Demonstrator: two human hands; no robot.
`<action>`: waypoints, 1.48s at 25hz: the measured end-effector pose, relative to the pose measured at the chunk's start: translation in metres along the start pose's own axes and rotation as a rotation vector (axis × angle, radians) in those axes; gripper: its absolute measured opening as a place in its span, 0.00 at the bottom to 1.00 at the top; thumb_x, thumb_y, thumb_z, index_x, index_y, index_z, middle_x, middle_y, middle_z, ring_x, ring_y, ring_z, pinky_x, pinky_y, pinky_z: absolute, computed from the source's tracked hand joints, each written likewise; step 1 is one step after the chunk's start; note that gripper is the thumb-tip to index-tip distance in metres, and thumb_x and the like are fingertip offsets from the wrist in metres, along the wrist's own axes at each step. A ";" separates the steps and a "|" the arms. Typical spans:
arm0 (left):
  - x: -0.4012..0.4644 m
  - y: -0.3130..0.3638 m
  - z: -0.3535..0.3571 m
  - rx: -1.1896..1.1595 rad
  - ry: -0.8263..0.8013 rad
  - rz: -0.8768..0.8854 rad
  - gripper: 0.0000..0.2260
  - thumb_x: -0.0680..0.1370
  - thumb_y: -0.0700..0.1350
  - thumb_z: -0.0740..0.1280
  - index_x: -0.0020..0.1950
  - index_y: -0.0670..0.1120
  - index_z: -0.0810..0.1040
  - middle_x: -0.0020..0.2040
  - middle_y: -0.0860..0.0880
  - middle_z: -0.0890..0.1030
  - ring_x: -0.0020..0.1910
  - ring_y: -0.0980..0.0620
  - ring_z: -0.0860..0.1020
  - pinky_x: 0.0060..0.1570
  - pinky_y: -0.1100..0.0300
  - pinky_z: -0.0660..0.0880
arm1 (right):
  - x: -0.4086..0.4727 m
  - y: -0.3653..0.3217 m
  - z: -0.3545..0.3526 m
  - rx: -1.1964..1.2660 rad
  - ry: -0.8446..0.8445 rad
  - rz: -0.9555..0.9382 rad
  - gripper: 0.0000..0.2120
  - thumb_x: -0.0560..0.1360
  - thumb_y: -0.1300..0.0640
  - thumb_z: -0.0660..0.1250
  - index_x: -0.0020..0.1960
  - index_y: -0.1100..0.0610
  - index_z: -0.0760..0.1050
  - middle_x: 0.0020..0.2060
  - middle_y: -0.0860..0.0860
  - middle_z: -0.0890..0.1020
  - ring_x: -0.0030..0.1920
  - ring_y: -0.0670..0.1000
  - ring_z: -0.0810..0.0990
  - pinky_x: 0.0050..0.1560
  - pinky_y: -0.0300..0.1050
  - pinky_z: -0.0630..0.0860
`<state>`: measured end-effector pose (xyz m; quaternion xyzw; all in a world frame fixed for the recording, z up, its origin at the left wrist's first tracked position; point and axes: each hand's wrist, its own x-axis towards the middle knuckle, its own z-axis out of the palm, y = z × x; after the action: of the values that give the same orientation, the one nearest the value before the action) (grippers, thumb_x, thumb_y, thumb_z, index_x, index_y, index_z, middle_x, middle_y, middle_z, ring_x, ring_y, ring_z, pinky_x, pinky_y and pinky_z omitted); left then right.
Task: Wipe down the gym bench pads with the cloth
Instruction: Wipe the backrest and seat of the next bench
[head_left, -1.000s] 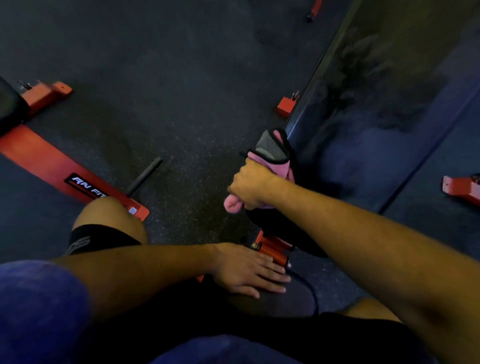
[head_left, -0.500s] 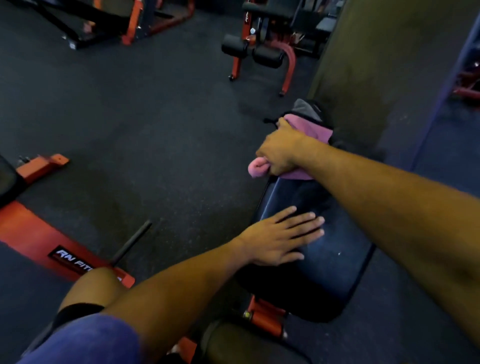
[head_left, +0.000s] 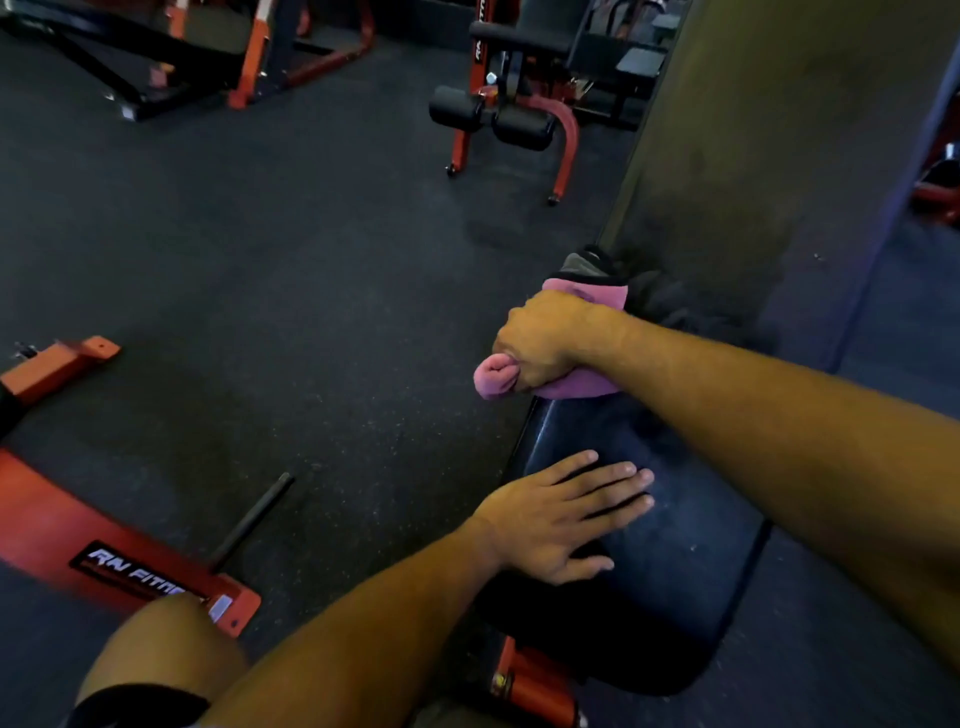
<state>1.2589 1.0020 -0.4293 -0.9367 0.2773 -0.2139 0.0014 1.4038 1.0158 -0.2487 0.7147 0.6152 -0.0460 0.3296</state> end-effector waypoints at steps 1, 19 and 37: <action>0.000 -0.001 0.000 -0.007 -0.010 0.003 0.33 0.85 0.60 0.57 0.85 0.44 0.55 0.85 0.44 0.53 0.85 0.47 0.48 0.82 0.44 0.50 | -0.001 -0.003 -0.002 0.007 0.004 0.005 0.10 0.76 0.44 0.60 0.43 0.49 0.73 0.38 0.48 0.75 0.41 0.55 0.76 0.47 0.50 0.76; -0.010 0.008 -0.002 0.108 -0.070 0.207 0.28 0.87 0.55 0.54 0.84 0.44 0.57 0.85 0.45 0.56 0.84 0.47 0.53 0.82 0.42 0.51 | -0.226 -0.194 0.159 1.742 1.553 1.920 0.17 0.78 0.36 0.63 0.56 0.48 0.77 0.47 0.45 0.83 0.39 0.39 0.82 0.47 0.52 0.81; 0.012 0.003 -0.004 0.029 -0.130 0.410 0.24 0.88 0.48 0.54 0.84 0.45 0.59 0.84 0.46 0.58 0.84 0.48 0.55 0.80 0.38 0.54 | -0.051 -0.319 0.153 2.963 0.902 2.125 0.17 0.87 0.49 0.55 0.66 0.59 0.73 0.63 0.61 0.79 0.65 0.64 0.78 0.61 0.54 0.76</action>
<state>1.2641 0.9937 -0.4212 -0.8725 0.4580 -0.1521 0.0761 1.1537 0.9000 -0.4757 -0.3741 0.5306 0.1073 0.7530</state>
